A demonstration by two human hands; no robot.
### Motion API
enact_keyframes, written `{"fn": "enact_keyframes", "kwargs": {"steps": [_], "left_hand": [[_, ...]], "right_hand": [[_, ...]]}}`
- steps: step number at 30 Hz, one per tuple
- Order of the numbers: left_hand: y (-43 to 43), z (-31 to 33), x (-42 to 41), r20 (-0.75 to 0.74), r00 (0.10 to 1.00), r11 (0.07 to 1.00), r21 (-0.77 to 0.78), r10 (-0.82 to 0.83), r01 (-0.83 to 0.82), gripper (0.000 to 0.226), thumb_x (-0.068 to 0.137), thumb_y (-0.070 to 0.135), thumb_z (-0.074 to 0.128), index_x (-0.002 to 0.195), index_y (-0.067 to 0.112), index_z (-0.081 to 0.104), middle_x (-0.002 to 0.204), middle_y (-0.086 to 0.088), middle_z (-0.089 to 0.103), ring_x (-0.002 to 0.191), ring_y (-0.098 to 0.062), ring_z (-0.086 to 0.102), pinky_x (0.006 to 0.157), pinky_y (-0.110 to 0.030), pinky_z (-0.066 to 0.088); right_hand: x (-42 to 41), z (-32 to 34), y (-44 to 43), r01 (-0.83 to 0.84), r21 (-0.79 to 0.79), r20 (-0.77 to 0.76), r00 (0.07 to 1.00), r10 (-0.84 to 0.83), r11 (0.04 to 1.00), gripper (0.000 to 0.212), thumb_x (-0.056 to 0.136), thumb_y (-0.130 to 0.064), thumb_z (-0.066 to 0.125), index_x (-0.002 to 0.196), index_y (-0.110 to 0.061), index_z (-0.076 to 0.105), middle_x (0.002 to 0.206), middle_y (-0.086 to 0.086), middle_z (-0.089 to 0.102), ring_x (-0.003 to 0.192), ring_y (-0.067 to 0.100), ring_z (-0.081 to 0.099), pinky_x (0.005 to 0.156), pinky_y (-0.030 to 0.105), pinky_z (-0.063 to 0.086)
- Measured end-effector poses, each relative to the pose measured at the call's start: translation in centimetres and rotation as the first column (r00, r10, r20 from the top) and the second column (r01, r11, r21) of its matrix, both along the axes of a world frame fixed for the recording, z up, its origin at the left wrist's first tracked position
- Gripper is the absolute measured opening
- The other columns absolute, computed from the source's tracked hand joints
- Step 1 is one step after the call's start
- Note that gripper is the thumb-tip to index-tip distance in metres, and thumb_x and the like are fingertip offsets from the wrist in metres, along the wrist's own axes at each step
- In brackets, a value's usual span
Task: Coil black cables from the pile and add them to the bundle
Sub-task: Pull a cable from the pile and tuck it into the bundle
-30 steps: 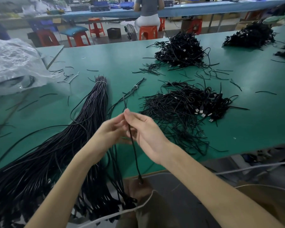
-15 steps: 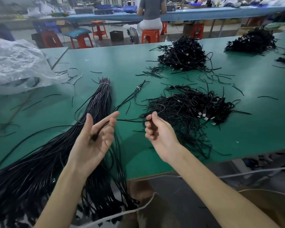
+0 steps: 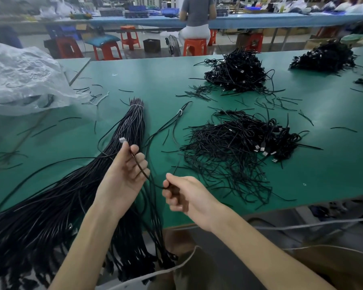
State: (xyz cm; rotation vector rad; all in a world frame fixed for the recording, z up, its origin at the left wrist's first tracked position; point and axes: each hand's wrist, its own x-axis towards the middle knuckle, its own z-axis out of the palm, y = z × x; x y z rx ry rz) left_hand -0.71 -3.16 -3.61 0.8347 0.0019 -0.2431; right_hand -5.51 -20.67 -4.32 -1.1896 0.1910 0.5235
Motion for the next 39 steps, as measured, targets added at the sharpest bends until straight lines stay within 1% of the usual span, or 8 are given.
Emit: {"fn": "enact_keyframes", "kwargs": {"steps": [5,11,17,21,24,28,35,39], "left_hand": [[0.5,1.0,-0.1,-0.035,0.999,0.981,-0.196,0.006,-0.013,0.041,0.108,0.038,0.045,0.077,0.018,0.062,0.085,0.002,0.057,0.079,-0.012,0.061,0.088,-0.030,0.055],[0.0,2.1,-1.3,0.016,0.966,0.813,-0.537,-0.259,0.226,0.029,0.113,0.027,0.036,0.098,0.016,0.059,0.083,0.008,0.058,0.052,-0.004,0.040,0.052,-0.018,0.041],[-1.1,3.1,-2.3,0.211,0.946,0.964,-0.043,-0.247,0.261,0.048,0.109,0.045,0.033,0.074,0.023,0.057,0.053,0.012,0.035,0.047,-0.007,0.017,0.048,-0.023,0.021],[-2.0,3.6,-3.2,0.382,0.858,0.940,0.128,-0.342,0.317,0.043,0.104,0.050,0.042,0.076,0.018,0.053,0.058,0.010,0.034,0.052,-0.008,0.026,0.056,-0.023,0.028],[-3.2,4.1,-3.5,0.438,0.810,0.921,0.217,-0.389,0.325,0.042,0.104,0.049,0.045,0.078,0.018,0.057,0.059,0.009,0.035,0.055,-0.010,0.029,0.059,-0.025,0.028],[-3.7,4.2,-3.7,0.446,0.761,0.882,0.222,-0.471,0.415,0.040,0.106,0.040,0.043,0.081,0.013,0.058,0.060,0.009,0.049,0.053,-0.010,0.039,0.060,-0.026,0.032],[-1.2,3.4,-3.5,0.122,0.481,0.383,0.781,-0.868,0.493,0.043,0.110,0.034,0.044,0.091,0.003,0.066,0.070,-0.003,0.071,0.045,-0.016,0.055,0.052,-0.020,0.040],[-1.8,1.6,-2.5,0.056,0.736,0.199,0.974,-0.674,0.108,0.033,0.110,0.031,0.042,0.100,0.015,0.070,0.091,0.000,0.079,0.074,-0.026,0.073,0.069,-0.030,0.055]], "right_hand": [[-0.3,-0.2,-0.9,-0.158,-0.064,-0.034,0.987,0.156,0.985,0.024,0.107,-0.025,0.052,0.088,-0.012,0.060,0.069,-0.001,0.056,0.054,0.009,0.044,0.043,0.018,0.029],[-1.1,-1.0,-2.4,-0.089,0.135,-0.114,0.988,0.104,0.987,0.020,0.106,-0.023,0.054,0.091,-0.010,0.057,0.073,0.001,0.054,0.055,0.008,0.042,0.042,0.017,0.030],[-1.7,-1.0,-3.8,0.059,0.026,-0.026,0.998,-0.059,0.998,0.038,0.104,-0.026,0.059,0.126,0.004,0.058,0.092,0.010,0.068,0.069,0.014,0.062,0.057,0.022,0.051],[-2.8,-0.3,-4.4,0.191,-0.573,0.411,0.908,0.077,0.797,0.079,0.090,-0.066,0.060,0.155,-0.031,0.034,0.140,-0.016,0.044,0.118,-0.009,0.055,0.098,0.019,0.045],[-3.7,-0.1,-3.8,0.136,-0.671,0.577,0.714,0.398,0.729,0.053,0.093,-0.070,0.052,0.142,-0.052,0.046,0.147,-0.036,0.034,0.141,-0.017,0.024,0.117,0.011,0.021],[-2.8,-1.2,-3.2,-0.025,-0.595,0.553,0.713,0.432,0.803,0.027,0.108,-0.017,0.048,0.098,-0.021,0.072,0.095,-0.009,0.073,0.095,0.005,0.067,0.101,0.033,0.047],[2.6,0.1,-5.4,0.169,-0.843,0.506,0.570,0.647,0.510,0.059,0.090,-0.066,0.044,0.067,-0.012,0.051,0.062,0.001,0.053,0.058,0.017,0.042,0.057,0.035,0.035],[4.3,1.1,-5.0,0.236,-0.733,0.637,0.567,0.521,0.638,0.061,0.103,-0.056,0.049,0.061,-0.012,0.044,0.055,0.002,0.045,0.053,0.007,0.037,0.055,0.029,0.033]]}}
